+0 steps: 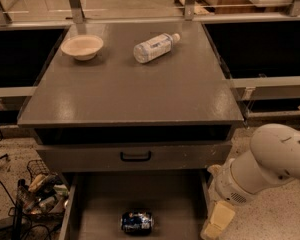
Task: Pick pepsi can from middle drawer and place on counter
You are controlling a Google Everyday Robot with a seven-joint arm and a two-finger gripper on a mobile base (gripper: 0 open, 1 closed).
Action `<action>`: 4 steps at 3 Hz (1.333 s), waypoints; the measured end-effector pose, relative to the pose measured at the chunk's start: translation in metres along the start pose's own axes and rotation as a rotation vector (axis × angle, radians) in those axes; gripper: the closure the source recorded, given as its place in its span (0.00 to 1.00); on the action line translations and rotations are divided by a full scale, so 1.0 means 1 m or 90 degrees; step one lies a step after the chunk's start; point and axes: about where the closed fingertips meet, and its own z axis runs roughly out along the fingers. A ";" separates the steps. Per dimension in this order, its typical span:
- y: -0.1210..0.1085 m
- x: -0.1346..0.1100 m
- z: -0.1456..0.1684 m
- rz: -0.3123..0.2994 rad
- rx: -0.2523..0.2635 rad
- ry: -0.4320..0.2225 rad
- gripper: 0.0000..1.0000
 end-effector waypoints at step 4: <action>-0.005 -0.009 0.074 0.013 -0.070 -0.045 0.00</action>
Offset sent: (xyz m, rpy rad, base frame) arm 0.0136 0.0315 -0.0526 0.0834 0.0555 0.0213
